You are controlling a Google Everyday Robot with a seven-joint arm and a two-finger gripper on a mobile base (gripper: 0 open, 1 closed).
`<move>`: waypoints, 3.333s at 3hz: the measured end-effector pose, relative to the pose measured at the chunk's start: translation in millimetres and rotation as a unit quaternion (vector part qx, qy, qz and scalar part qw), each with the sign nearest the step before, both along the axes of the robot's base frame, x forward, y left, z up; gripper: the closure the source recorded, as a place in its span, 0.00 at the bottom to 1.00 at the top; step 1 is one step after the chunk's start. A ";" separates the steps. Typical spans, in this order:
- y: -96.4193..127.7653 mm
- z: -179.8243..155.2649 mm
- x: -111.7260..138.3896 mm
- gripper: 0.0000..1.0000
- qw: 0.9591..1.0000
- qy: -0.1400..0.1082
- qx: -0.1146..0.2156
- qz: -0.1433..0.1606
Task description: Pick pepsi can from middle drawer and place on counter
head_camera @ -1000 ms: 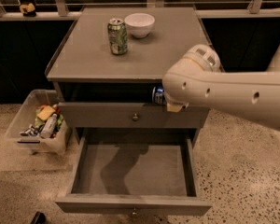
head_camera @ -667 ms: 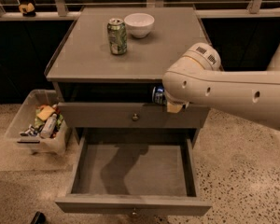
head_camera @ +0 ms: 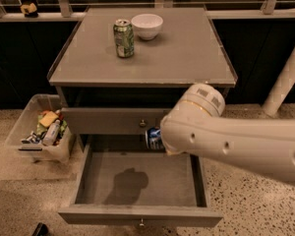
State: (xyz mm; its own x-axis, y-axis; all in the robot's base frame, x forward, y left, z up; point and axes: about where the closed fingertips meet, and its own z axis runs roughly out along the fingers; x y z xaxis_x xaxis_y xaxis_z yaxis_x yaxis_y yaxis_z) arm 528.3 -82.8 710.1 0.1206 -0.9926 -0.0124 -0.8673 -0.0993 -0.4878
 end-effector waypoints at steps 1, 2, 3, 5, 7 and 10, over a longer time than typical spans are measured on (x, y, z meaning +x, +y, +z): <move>-14.4 29.7 -45.9 1.00 0.997 -0.033 -0.064 0.004; -15.7 39.2 -58.1 1.00 0.996 -0.033 -0.083 -0.013; -10.5 42.0 -60.9 1.00 0.996 -0.034 -0.087 -0.009; -21.8 143.8 -22.9 1.00 0.986 -0.095 -0.135 -0.012; -11.6 171.4 -13.7 1.00 0.986 -0.114 -0.119 -0.014; -83.3 210.4 104.1 1.00 0.991 -0.090 -0.091 -0.033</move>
Offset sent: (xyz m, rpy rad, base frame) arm -0.0425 -0.0134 0.0232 -0.1179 -0.0534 0.0196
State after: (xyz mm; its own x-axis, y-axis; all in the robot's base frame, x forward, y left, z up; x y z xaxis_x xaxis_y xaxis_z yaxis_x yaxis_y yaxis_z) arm 632.4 -166.1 920.5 0.0393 -0.9821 0.1840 -0.7760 -0.1460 -0.6136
